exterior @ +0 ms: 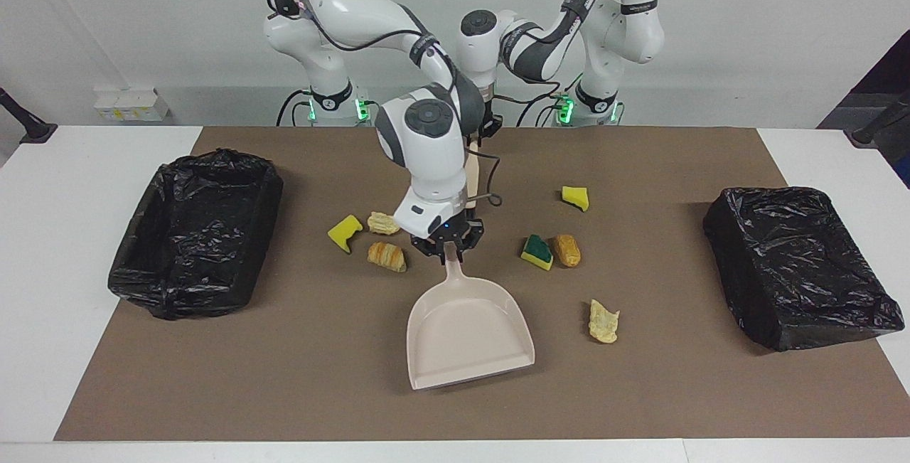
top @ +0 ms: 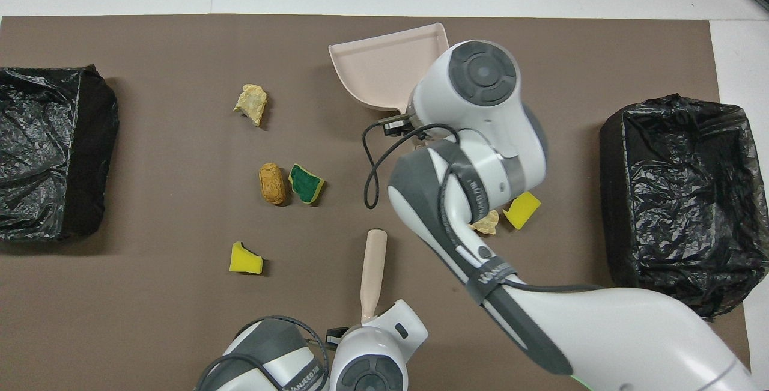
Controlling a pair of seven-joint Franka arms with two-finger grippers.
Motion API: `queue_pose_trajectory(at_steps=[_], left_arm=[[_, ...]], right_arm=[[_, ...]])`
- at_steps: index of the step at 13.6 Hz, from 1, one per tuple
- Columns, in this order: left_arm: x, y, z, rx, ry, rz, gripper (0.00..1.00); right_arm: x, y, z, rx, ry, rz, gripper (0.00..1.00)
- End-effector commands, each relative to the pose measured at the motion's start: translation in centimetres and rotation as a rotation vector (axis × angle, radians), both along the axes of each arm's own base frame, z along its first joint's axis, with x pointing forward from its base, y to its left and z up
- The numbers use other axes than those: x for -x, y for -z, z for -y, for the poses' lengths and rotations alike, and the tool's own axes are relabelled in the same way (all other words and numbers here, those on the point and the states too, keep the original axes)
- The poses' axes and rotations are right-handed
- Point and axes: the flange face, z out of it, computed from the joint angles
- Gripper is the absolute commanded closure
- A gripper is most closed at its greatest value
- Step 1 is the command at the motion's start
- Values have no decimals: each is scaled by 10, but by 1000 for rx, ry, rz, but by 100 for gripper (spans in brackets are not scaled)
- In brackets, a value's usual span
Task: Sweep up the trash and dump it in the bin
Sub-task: 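Lift the brush with the left gripper while the right gripper places the dustpan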
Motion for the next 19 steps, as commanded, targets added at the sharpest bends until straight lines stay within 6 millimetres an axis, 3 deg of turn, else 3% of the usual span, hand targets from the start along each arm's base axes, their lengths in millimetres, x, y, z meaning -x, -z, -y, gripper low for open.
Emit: queue_pose_trajectory(at_steps=[1, 2, 4, 6, 8, 9, 12, 14, 16, 17, 19], left_arm=[[-48, -34, -33, 8, -11, 19, 100], [-68, -40, -51, 15, 13, 32, 100], [-118, -47, -90, 13, 12, 63, 100], [-172, -63, -133, 28, 113, 97, 100], [-228, -75, -175, 34, 176, 110, 100], [-246, -73, -196, 37, 206, 119, 100], [-289, -67, -262, 41, 269, 132, 100], [-309, -49, -304, 42, 303, 155, 100], [-324, -32, -324, 41, 364, 141, 100], [-328, -27, -329, 45, 379, 131, 100], [-318, -17, -326, 51, 410, 93, 100]], right_arm=[[-1, -41, 76, 6, -195, -29, 100], [2, -55, 97, 20, -286, -31, 100], [0, -64, 145, 49, -402, -55, 100], [1, -61, 171, 62, -620, -72, 100], [16, -55, 153, 167, -862, -94, 100], [23, -41, 142, 173, -918, -123, 100], [38, 3, 98, 173, -1013, -140, 100], [45, 23, 90, 173, -1039, -128, 100], [57, 33, 63, 172, -1067, -122, 100], [60, 38, 61, 171, -1053, -116, 100], [64, 38, 57, 173, -1042, -109, 100]])
